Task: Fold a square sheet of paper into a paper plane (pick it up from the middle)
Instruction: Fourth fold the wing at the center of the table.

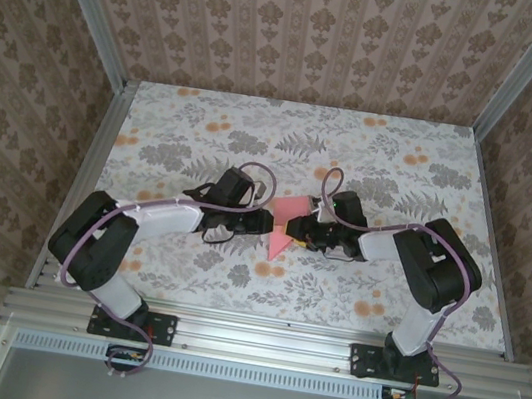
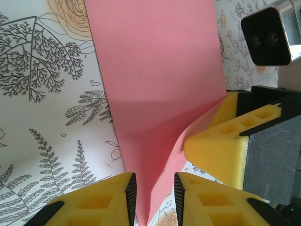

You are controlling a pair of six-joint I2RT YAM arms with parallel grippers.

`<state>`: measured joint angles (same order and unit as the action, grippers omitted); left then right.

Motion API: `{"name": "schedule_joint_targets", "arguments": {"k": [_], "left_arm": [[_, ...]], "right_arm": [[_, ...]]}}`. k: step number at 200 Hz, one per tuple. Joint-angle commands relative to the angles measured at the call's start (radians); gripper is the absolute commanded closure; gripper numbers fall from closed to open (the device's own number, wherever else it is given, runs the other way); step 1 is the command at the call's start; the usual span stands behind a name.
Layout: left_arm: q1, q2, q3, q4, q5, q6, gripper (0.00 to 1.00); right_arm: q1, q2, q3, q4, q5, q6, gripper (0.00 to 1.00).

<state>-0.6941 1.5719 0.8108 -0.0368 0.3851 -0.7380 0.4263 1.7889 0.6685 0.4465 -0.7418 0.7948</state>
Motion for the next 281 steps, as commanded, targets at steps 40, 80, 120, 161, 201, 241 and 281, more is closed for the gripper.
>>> {"name": "schedule_joint_targets", "arguments": {"k": [40,80,120,161,201,241,281], "left_arm": [[-0.005,-0.001,0.009,-0.039,-0.042,-0.008,0.7],[-0.049,-0.035,0.005,-0.08,-0.091,0.045,0.65],[-0.116,-0.024,0.0,-0.026,-0.088,0.05,0.64],[-0.199,0.011,0.004,0.034,-0.114,0.136,0.65],[-0.24,0.04,-0.031,0.124,-0.109,0.231,0.65],[-0.279,0.1,-0.042,0.197,-0.107,0.325,0.62],[-0.285,0.119,-0.051,0.243,-0.124,0.385,0.54]], "right_arm": [[0.017,-0.044,-0.006,-0.113,0.137,-0.009,0.87],[0.051,-0.104,0.006,-0.269,0.278,0.038,0.92],[0.099,-0.176,0.013,-0.42,0.41,0.123,0.92],[0.136,-0.214,0.028,-0.504,0.481,0.255,0.94],[0.138,-0.251,0.051,-0.604,0.517,0.36,0.94],[0.138,-0.269,0.043,-0.62,0.507,0.449,0.94],[0.138,-0.286,0.039,-0.638,0.509,0.484,0.94]]}}
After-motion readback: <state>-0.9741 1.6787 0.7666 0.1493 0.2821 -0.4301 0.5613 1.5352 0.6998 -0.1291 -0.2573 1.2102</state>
